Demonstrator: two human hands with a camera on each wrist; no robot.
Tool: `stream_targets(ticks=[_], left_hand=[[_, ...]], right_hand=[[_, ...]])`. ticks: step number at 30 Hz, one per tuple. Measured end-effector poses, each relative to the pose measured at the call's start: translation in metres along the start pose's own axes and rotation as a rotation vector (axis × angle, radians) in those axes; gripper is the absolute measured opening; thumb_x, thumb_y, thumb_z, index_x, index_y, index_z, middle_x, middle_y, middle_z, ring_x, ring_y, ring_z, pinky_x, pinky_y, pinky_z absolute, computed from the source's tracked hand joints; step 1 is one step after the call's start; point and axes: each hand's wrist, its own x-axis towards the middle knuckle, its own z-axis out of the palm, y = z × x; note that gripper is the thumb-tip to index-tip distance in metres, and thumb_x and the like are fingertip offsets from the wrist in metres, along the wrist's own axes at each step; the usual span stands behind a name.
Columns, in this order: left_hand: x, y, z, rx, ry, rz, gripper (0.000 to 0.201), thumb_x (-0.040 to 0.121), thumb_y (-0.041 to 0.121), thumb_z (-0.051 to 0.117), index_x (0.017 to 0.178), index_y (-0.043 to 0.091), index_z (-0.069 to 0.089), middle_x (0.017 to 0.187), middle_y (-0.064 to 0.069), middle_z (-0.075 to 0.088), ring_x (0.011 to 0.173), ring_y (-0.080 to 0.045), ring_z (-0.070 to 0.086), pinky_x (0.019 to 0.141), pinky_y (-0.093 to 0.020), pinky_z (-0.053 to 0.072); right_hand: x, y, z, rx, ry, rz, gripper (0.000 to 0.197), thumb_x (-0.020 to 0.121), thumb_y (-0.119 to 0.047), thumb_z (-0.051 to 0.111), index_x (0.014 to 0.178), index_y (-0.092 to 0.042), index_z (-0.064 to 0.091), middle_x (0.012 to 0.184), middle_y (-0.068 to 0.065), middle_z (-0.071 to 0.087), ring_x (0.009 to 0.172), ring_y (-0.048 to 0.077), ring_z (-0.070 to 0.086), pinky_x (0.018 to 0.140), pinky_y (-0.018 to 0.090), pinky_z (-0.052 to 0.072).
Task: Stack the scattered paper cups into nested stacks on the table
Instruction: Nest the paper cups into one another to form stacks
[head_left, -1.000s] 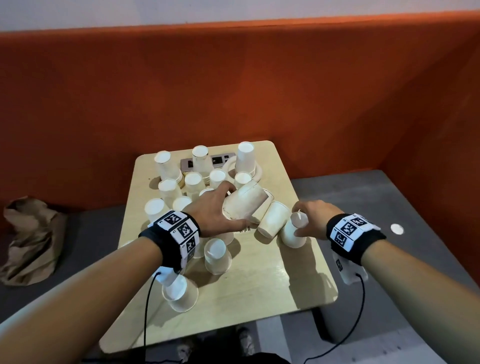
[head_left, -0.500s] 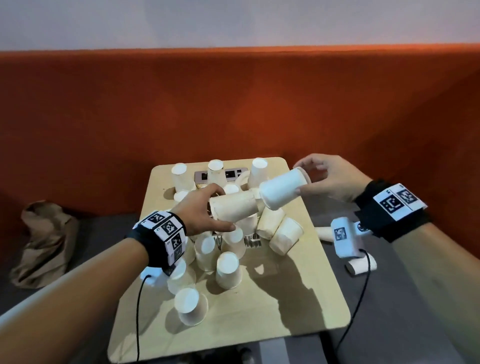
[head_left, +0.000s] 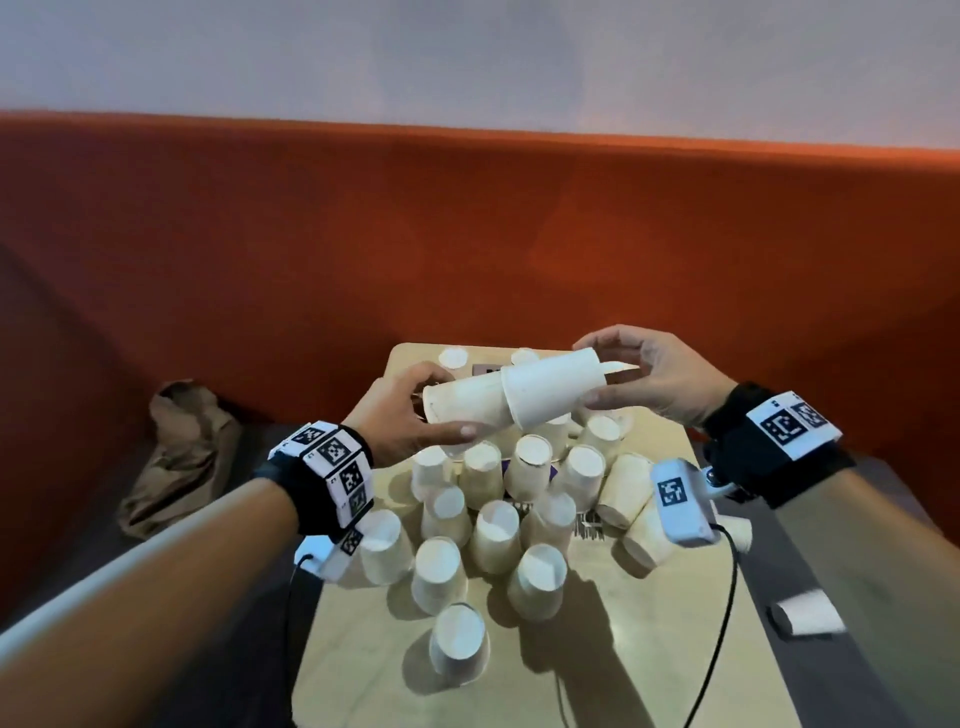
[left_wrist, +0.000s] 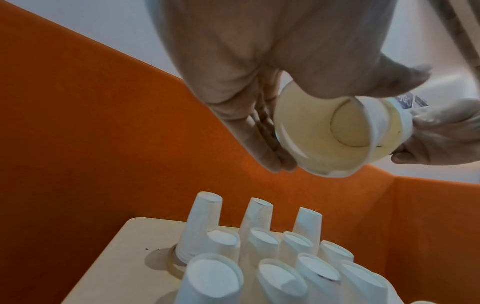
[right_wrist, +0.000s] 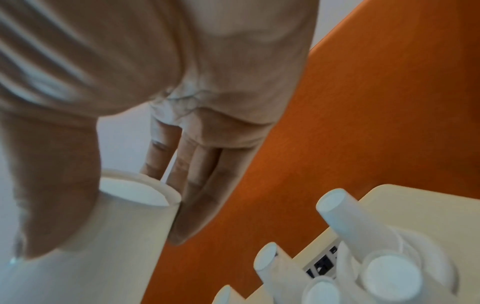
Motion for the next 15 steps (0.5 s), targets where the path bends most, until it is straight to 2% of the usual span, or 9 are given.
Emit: stream_targets(ticks=[2, 3, 6, 8, 10, 11, 13, 15], left_hand=[[0.004, -0.009, -0.010, -0.049, 0.023, -0.012, 0.094, 0.038, 0.066, 0.089, 0.119, 0.040, 0.050, 0.105, 0.000, 0.066, 0.096, -0.014, 0.067, 0.086, -0.040, 0.057], [0.005, -0.011, -0.015, -0.069, 0.031, -0.012, 0.103, 0.035, 0.067, 0.089, 0.125, 0.045, 0.045, 0.111, -0.002, 0.065, 0.101, -0.017, 0.067, 0.090, -0.044, 0.056], [0.012, -0.015, -0.029, -0.117, 0.062, 0.004, 0.120, 0.035, 0.063, 0.090, 0.138, 0.048, 0.032, 0.120, -0.007, 0.062, 0.108, -0.018, 0.065, 0.098, -0.044, 0.051], [0.019, -0.020, -0.037, -0.140, 0.088, 0.027, 0.122, 0.038, 0.060, 0.090, 0.143, 0.042, 0.031, 0.118, -0.006, 0.062, 0.105, -0.019, 0.066, 0.094, -0.039, 0.054], [0.025, -0.024, -0.047, -0.150, 0.101, 0.039, 0.123, 0.040, 0.056, 0.089, 0.146, 0.033, 0.032, 0.114, -0.002, 0.064, 0.101, -0.018, 0.067, 0.085, -0.026, 0.056], [0.028, -0.026, -0.051, -0.150, 0.100, 0.043, 0.122, 0.040, 0.055, 0.089, 0.146, 0.031, 0.033, 0.112, 0.000, 0.065, 0.099, -0.020, 0.068, 0.083, -0.025, 0.056], [0.033, -0.032, -0.058, -0.152, 0.097, 0.034, 0.118, 0.040, 0.059, 0.092, 0.142, 0.034, 0.039, 0.110, 0.001, 0.066, 0.097, -0.026, 0.069, 0.087, -0.038, 0.057], [0.040, -0.041, -0.064, -0.129, 0.084, 0.022, 0.112, 0.038, 0.065, 0.090, 0.136, 0.037, 0.045, 0.111, 0.005, 0.066, 0.102, -0.022, 0.067, 0.093, -0.046, 0.054]], right_hand=[[0.016, -0.003, 0.017, -0.012, -0.007, -0.014, 0.057, 0.065, 0.001, 0.086, 0.117, -0.005, 0.063, 0.116, 0.008, 0.070, 0.102, 0.014, 0.068, 0.080, 0.028, 0.058], [0.024, -0.005, 0.026, -0.015, -0.009, -0.021, 0.056, 0.067, 0.003, 0.085, 0.118, -0.005, 0.063, 0.116, 0.008, 0.069, 0.104, 0.014, 0.067, 0.080, 0.027, 0.057], [0.047, -0.008, 0.052, -0.006, -0.009, -0.027, 0.055, 0.070, 0.002, 0.084, 0.120, -0.008, 0.064, 0.117, 0.008, 0.069, 0.101, 0.020, 0.068, 0.077, 0.035, 0.061], [0.060, -0.011, 0.069, 0.005, 0.008, -0.030, 0.054, 0.071, 0.001, 0.084, 0.121, -0.008, 0.065, 0.117, 0.009, 0.070, 0.099, 0.020, 0.069, 0.075, 0.037, 0.062], [0.072, -0.013, 0.084, 0.003, 0.028, -0.038, 0.055, 0.073, 0.001, 0.083, 0.124, -0.008, 0.065, 0.117, 0.009, 0.070, 0.102, 0.015, 0.068, 0.071, 0.030, 0.060], [0.077, -0.014, 0.091, -0.004, 0.043, -0.041, 0.055, 0.074, 0.000, 0.083, 0.125, -0.008, 0.065, 0.117, 0.008, 0.070, 0.104, 0.014, 0.067, 0.070, 0.029, 0.060], [0.084, -0.015, 0.100, -0.017, 0.066, -0.045, 0.056, 0.074, -0.004, 0.084, 0.126, -0.010, 0.065, 0.118, 0.006, 0.071, 0.102, 0.015, 0.068, 0.073, 0.037, 0.062], [0.091, -0.015, 0.107, -0.035, 0.089, -0.043, 0.057, 0.074, -0.007, 0.085, 0.127, -0.012, 0.064, 0.118, 0.003, 0.071, 0.097, 0.017, 0.069, 0.076, 0.048, 0.061]])
